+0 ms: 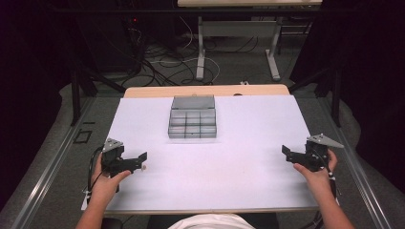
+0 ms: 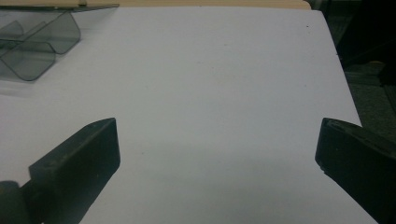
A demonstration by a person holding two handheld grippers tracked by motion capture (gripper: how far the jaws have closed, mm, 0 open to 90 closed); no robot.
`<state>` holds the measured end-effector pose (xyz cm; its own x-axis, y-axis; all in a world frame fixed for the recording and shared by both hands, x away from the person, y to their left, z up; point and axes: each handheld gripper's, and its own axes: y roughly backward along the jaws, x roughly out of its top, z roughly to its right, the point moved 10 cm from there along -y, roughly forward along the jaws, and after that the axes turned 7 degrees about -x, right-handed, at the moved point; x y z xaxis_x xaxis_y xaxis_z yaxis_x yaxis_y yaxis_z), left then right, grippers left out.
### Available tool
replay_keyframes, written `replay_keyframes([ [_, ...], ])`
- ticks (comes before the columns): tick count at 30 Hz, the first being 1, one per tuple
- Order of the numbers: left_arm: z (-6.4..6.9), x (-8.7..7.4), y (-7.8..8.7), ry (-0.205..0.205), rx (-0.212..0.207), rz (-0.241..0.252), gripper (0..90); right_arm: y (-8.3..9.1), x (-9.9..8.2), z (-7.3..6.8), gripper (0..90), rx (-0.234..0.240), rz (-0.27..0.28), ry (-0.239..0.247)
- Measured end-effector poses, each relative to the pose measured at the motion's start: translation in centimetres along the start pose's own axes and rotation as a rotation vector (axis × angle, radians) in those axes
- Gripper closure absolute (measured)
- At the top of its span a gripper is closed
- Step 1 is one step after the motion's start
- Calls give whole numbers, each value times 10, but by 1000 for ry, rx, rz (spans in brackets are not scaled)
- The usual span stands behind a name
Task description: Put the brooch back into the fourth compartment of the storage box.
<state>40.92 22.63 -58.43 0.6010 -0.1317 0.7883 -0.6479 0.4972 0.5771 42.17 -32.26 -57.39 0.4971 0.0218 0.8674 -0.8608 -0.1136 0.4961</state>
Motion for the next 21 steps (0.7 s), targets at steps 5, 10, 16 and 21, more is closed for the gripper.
replay_keyframes([
  [5, -4, -4, 6, 13, 18, -9, 13, 10, -7, -6, 0, 46, -33, -13],
  [10, -9, -3, 12, 49, 22, -7, 19, 19, -10, -7, 0, 72, -67, -32],
  [16, -11, -2, 16, 76, 25, -13, 33, 22, -10, -14, 7, 75, -97, -8],
  [21, -10, -1, 20, 74, 26, -29, 52, 19, -12, -20, 16, 84, -113, 47],
])
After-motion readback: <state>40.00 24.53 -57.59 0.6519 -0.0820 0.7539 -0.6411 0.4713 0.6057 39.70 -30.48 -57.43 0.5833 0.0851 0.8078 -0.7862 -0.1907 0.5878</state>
